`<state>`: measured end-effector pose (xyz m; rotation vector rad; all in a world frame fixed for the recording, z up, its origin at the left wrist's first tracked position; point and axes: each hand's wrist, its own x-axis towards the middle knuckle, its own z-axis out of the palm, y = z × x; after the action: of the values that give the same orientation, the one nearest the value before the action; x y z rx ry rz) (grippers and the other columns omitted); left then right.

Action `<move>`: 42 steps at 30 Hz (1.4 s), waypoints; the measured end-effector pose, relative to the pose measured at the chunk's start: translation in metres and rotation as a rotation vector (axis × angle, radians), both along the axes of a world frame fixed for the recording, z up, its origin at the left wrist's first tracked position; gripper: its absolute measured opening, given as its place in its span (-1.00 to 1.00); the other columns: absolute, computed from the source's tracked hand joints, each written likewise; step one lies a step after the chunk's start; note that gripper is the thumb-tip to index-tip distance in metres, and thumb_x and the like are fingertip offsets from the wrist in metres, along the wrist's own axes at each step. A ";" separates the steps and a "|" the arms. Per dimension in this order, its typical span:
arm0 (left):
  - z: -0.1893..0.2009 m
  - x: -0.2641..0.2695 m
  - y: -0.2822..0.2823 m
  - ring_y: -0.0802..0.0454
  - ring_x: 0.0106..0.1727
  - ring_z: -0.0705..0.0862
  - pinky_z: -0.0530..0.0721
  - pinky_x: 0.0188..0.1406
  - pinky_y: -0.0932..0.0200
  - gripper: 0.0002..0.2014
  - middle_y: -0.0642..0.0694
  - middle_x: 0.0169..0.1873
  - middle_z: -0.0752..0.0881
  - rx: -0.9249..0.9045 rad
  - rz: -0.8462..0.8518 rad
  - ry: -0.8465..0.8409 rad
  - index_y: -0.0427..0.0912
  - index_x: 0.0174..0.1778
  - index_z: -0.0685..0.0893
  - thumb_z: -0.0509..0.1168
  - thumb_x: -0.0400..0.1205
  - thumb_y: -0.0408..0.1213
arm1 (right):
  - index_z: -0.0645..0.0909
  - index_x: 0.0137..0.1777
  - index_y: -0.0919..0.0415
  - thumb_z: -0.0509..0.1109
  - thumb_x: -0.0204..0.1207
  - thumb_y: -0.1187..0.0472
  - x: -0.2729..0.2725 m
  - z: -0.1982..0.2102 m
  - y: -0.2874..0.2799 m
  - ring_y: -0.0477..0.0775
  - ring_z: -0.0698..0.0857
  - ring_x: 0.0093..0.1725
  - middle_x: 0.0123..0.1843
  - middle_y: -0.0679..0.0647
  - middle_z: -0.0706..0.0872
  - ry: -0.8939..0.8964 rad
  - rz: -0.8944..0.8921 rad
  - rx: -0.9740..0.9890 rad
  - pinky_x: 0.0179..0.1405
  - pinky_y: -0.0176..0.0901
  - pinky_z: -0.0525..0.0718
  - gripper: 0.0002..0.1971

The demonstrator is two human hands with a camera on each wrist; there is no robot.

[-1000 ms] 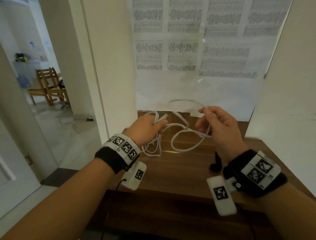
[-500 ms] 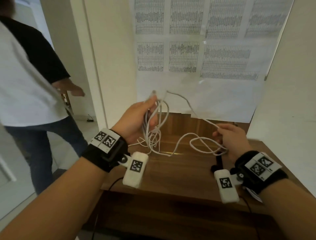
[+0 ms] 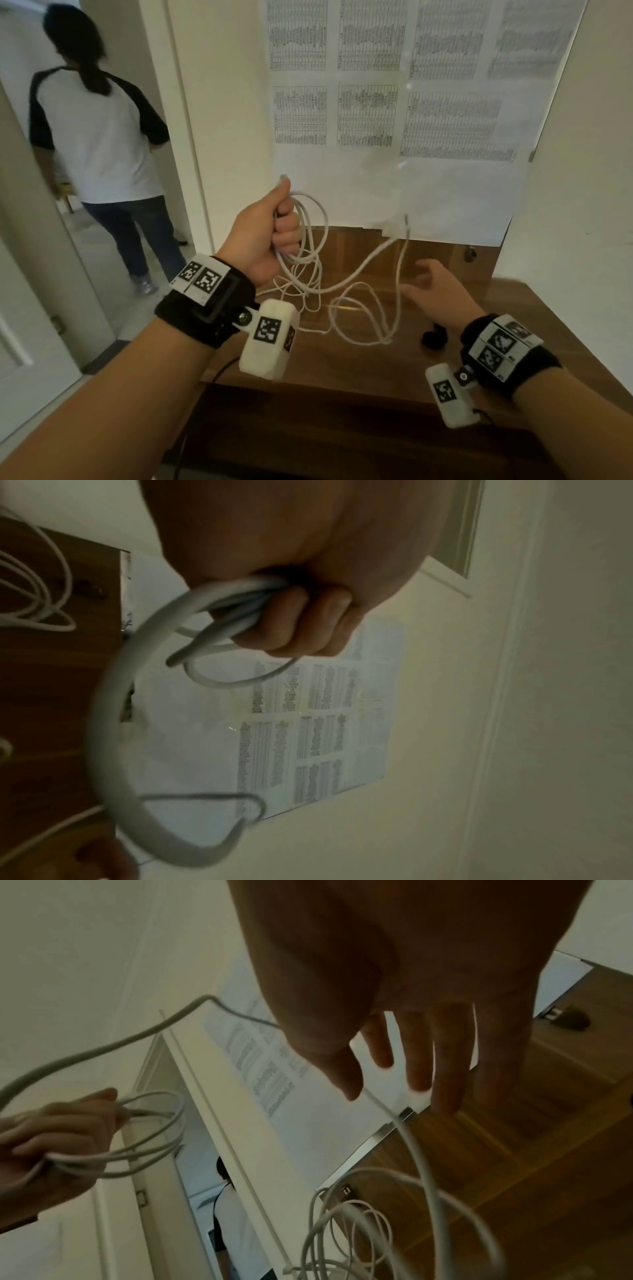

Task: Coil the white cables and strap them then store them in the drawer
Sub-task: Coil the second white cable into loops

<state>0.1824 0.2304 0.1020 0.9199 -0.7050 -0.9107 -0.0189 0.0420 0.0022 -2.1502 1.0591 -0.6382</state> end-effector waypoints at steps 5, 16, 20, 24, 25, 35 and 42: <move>-0.002 -0.012 -0.006 0.18 -0.67 0.17 0.07 -0.63 0.30 -0.55 0.08 -0.65 0.25 0.024 0.028 -0.068 -0.04 -0.41 0.35 0.14 0.77 0.07 | 0.16 0.71 -0.12 0.60 0.48 0.26 0.004 0.018 0.026 -0.04 0.45 0.53 0.66 0.00 0.33 -0.499 0.139 -0.204 0.40 -0.14 0.56 -0.09; 0.012 0.003 0.009 0.24 -0.77 0.17 -0.04 -0.73 0.30 -0.52 0.10 -0.74 0.24 0.109 -0.297 -0.192 -0.05 -0.46 0.37 0.06 0.78 0.05 | 0.79 -0.19 0.13 0.60 0.44 -0.04 -0.013 0.036 0.012 -0.26 0.65 -0.41 -0.43 -0.13 0.74 0.010 0.389 -0.058 -0.28 -0.41 0.58 -0.77; 0.009 0.000 0.015 0.24 -0.77 0.20 -0.02 -0.76 0.30 -0.55 0.08 -0.73 0.30 0.163 -0.489 -0.309 -0.08 -0.44 0.44 0.06 0.77 0.00 | 0.71 -0.09 0.37 0.58 0.47 0.17 -0.017 0.036 0.003 -0.12 0.53 -0.55 -0.49 0.01 0.59 -0.202 0.326 0.183 -0.48 -0.33 0.60 -0.77; -0.011 -0.030 0.004 0.13 -0.71 0.26 0.13 -0.70 0.27 -0.57 -0.04 -0.67 0.48 0.355 -0.370 -0.721 -0.12 -0.37 0.51 0.17 0.74 0.07 | 0.67 -0.01 0.22 0.40 0.56 0.46 -0.006 0.044 0.005 -0.07 0.38 -0.59 -0.49 -0.01 0.48 -0.306 0.177 0.293 -0.66 -0.23 0.40 -0.86; -0.019 -0.035 0.000 0.10 -0.70 0.30 0.17 -0.69 0.28 -0.57 -0.09 -0.64 0.56 0.402 -0.329 -0.780 -0.14 -0.34 0.54 0.17 0.74 0.08 | 0.64 0.02 0.22 0.33 0.57 0.50 -0.002 0.048 0.006 -0.07 0.36 -0.59 -0.50 -0.01 0.46 -0.370 0.165 0.349 -0.67 -0.24 0.36 -0.81; -0.052 -0.051 -0.019 0.19 -0.67 0.21 0.08 -0.72 0.32 -0.59 0.05 -0.63 0.37 0.218 -0.481 -0.133 -0.09 -0.34 0.52 0.15 0.76 0.07 | 0.71 -0.16 0.17 0.38 0.61 0.37 0.023 0.063 0.032 0.10 0.55 -0.46 -0.39 0.15 0.61 -0.584 0.268 0.351 -0.46 -0.16 0.46 -0.84; -0.031 -0.044 -0.012 0.19 -0.66 0.13 0.15 -0.75 0.38 -0.62 0.08 -0.64 0.20 -0.115 -0.669 0.019 -0.09 -0.43 0.49 0.28 0.66 0.00 | 0.84 -0.18 0.12 0.45 0.64 0.14 0.021 0.044 0.038 0.07 0.46 -0.52 -0.49 0.06 0.62 -0.607 0.314 0.447 -0.43 -0.09 0.41 -0.80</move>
<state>0.1382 0.2187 0.0714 0.5687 -1.0650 -1.4450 0.0020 0.0796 0.0465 -1.5370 0.4636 -0.7510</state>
